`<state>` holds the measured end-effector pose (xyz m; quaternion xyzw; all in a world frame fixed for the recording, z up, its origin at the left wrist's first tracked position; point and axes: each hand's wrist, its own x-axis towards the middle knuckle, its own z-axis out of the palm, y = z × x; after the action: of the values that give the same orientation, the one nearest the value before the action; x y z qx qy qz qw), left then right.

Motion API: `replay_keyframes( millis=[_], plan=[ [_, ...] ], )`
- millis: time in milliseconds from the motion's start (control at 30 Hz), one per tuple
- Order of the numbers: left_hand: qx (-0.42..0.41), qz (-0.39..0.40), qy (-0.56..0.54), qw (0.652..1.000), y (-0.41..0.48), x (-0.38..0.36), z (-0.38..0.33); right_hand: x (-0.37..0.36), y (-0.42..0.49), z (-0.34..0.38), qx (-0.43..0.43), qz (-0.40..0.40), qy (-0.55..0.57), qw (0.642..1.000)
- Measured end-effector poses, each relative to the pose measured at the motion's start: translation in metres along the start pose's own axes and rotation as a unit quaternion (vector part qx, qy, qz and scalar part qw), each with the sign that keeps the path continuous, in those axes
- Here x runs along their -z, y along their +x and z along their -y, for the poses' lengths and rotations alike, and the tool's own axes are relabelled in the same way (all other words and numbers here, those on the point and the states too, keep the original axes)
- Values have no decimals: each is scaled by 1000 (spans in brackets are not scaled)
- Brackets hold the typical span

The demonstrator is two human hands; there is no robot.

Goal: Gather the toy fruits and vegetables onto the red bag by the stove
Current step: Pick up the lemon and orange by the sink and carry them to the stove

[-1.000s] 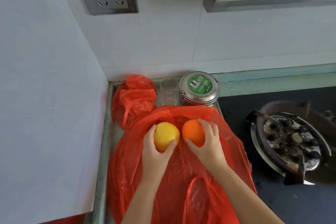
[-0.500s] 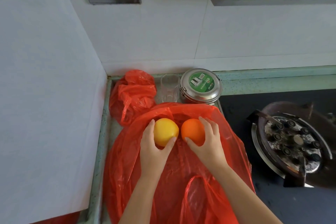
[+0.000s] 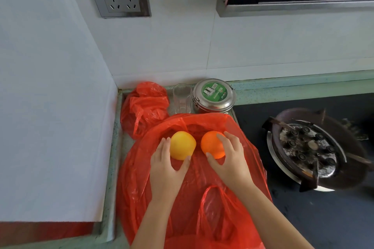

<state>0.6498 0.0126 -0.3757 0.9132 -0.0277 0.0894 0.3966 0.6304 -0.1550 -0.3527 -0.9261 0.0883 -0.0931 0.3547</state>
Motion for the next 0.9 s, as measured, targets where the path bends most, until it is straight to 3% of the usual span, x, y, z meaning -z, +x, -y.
replay_keyframes(
  millis=[367, 667, 900],
  plan=[
    [-188, -20, 84, 978, -49, 13, -49, 45, -62, 9, 45, -53, -130, 989],
    [-290, -20, 50, 955, -113, 13, -111, 109, -143, -2, 38, -150, -154, 976],
    [-373, 27, 25, 927, -184, 11, -164, 161, -230, -18, -14, -215, -171, 962]
  ],
)
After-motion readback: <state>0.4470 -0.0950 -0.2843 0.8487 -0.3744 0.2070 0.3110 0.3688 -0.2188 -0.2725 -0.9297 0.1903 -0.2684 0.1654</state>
